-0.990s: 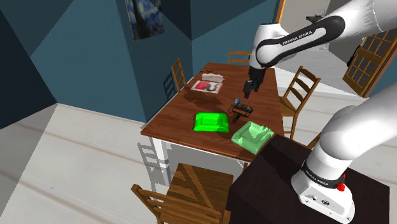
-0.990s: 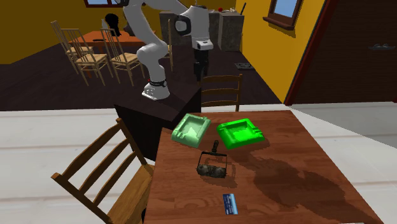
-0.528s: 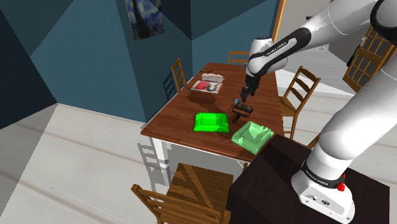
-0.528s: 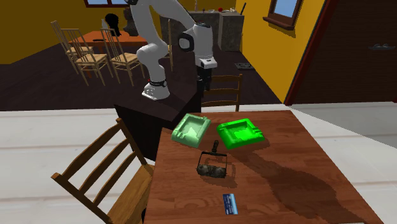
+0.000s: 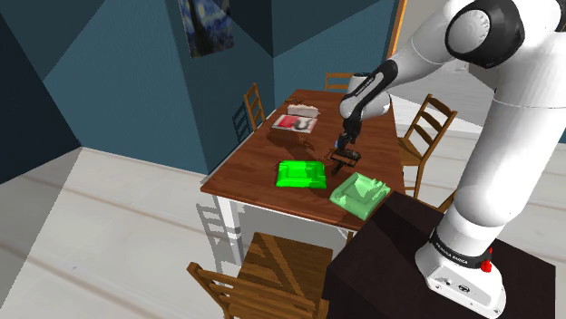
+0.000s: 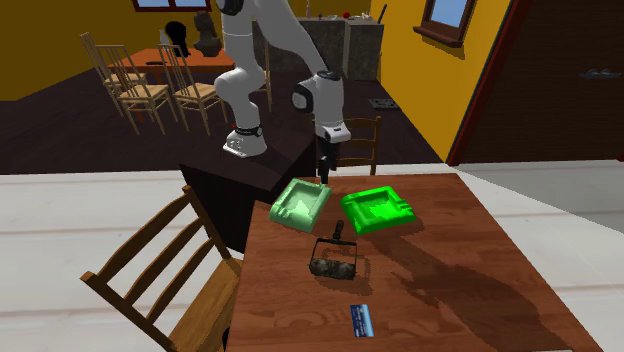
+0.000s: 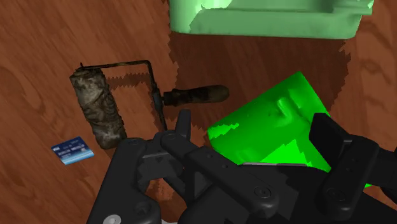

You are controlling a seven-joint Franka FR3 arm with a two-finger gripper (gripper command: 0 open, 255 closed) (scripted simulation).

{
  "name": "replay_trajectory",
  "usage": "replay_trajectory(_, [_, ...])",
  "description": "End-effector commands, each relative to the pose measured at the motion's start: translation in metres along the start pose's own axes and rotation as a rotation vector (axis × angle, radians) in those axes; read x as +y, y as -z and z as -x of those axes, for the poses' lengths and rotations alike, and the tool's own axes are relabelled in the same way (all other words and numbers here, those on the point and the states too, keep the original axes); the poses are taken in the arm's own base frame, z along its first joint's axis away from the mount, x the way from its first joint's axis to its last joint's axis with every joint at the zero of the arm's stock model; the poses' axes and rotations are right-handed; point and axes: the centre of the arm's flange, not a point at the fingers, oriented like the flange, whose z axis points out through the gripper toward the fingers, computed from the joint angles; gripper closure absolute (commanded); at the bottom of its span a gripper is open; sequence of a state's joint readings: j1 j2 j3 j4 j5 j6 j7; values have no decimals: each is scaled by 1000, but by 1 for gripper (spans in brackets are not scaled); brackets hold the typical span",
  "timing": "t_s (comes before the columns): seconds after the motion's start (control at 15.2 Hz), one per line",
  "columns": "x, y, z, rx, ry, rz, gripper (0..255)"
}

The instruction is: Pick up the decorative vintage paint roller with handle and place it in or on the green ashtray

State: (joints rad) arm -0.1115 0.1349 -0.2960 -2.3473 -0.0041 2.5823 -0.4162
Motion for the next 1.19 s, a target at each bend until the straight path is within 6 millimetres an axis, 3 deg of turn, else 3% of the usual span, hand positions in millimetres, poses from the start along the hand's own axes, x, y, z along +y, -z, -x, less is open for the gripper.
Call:
replay_trajectory(0.0, [13,-21,-10,0,4,3,0])
replay_trajectory(0.92, [99,-167,-81,-3,30,22,0])
replay_trajectory(1.12, [102,-182,-84,-3,31,23,0])
